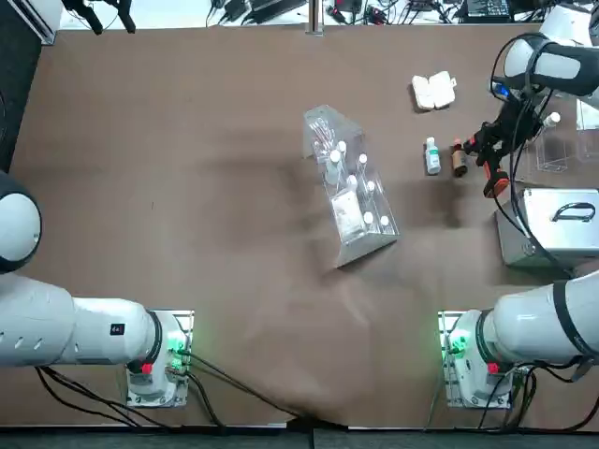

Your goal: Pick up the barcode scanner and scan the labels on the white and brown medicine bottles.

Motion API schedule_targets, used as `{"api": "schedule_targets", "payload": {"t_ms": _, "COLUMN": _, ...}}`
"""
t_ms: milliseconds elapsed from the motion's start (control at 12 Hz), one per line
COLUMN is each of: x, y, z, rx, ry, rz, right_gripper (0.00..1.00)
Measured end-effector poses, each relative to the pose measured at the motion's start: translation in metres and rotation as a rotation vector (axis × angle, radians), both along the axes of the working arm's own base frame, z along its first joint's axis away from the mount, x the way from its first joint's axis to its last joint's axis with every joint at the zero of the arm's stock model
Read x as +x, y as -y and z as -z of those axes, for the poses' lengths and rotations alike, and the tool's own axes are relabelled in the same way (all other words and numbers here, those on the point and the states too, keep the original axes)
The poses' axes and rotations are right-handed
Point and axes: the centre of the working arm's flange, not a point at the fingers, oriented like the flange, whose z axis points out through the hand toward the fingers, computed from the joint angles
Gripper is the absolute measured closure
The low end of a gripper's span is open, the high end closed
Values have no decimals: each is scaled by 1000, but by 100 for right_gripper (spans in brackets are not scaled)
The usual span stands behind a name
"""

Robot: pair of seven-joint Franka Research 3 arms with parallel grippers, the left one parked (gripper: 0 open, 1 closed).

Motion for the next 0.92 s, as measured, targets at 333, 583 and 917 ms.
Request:
{"api": "schedule_targets", "payload": {"t_ms": 333, "x": -1, "y": 6, "z": 2, "rx": 3, "ry": 0, "rz": 4, "right_gripper": 58}}
{"api": "schedule_targets", "payload": {"t_ms": 583, "x": -1, "y": 6, "z": 2, "rx": 3, "ry": 1, "rz": 4, "right_gripper": 58}}
{"api": "schedule_targets", "payload": {"t_ms": 917, "x": 5, "y": 4, "z": -4, "rx": 2, "ry": 15, "rz": -4, "right_gripper": 58}}
